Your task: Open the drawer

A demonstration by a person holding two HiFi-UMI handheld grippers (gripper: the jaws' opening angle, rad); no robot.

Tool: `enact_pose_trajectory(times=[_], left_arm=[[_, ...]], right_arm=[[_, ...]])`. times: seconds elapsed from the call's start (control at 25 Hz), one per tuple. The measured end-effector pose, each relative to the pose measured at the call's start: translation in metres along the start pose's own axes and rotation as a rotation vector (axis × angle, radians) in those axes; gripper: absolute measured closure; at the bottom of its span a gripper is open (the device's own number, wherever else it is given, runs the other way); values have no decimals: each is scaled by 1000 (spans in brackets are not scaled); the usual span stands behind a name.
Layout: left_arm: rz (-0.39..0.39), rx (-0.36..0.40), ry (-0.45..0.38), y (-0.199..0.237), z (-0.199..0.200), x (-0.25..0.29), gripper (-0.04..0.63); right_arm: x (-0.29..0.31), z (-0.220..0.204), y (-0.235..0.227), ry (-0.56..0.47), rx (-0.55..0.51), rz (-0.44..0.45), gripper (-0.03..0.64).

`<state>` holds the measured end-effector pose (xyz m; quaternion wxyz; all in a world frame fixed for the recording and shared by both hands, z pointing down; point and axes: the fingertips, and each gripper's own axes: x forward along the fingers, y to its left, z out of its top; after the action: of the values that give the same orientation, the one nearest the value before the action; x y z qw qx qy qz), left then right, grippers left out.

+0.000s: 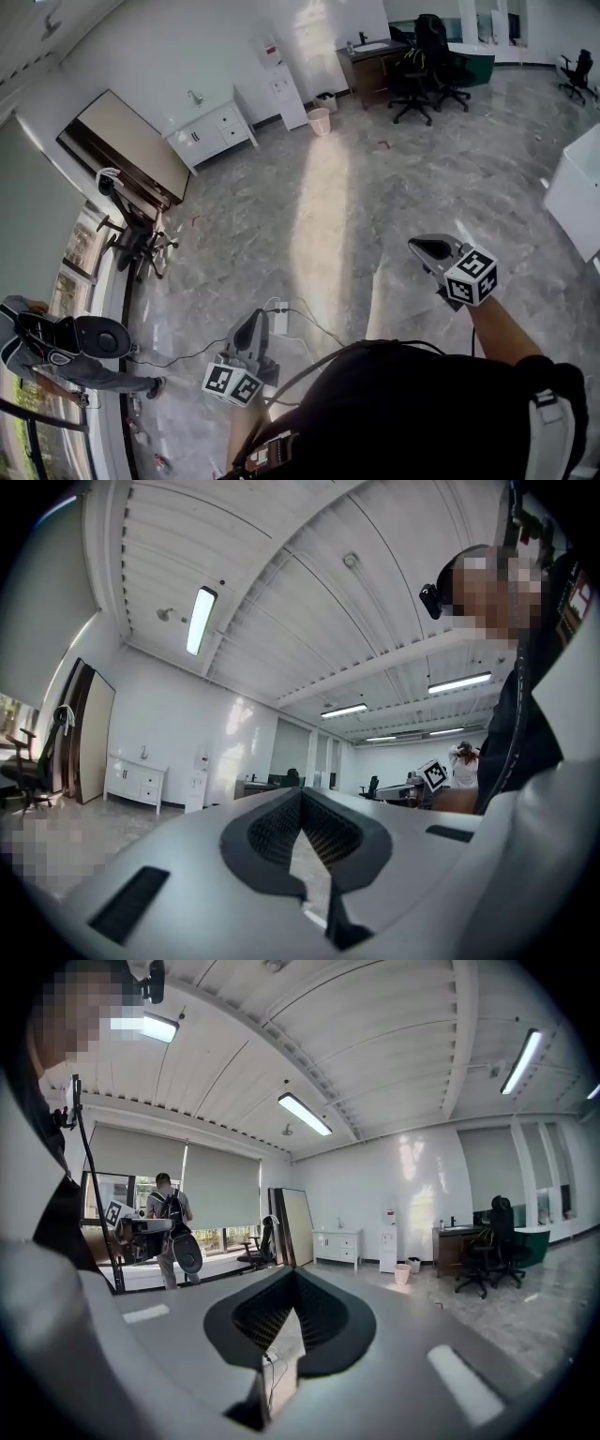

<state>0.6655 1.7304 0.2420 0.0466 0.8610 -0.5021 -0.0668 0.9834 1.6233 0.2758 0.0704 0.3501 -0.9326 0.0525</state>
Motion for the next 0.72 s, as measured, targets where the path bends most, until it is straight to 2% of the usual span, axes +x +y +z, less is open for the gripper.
enact_pose_trajectory(times=[0.16, 0.4, 0.52, 0.72], left_arm=[[-18, -24, -3, 21, -6, 11, 604], [-92, -48, -9, 67, -7, 38, 604], [-116, -51, -13, 109, -3, 46, 604], [-131, -39, -21, 194, 20, 47, 604]], right_arm=[[13, -5, -2, 15, -1, -18, 618], [47, 5, -8, 39, -29, -87, 618], [83, 13, -6, 29, -21, -119, 618], [167, 39, 16, 2, -19, -116, 618]])
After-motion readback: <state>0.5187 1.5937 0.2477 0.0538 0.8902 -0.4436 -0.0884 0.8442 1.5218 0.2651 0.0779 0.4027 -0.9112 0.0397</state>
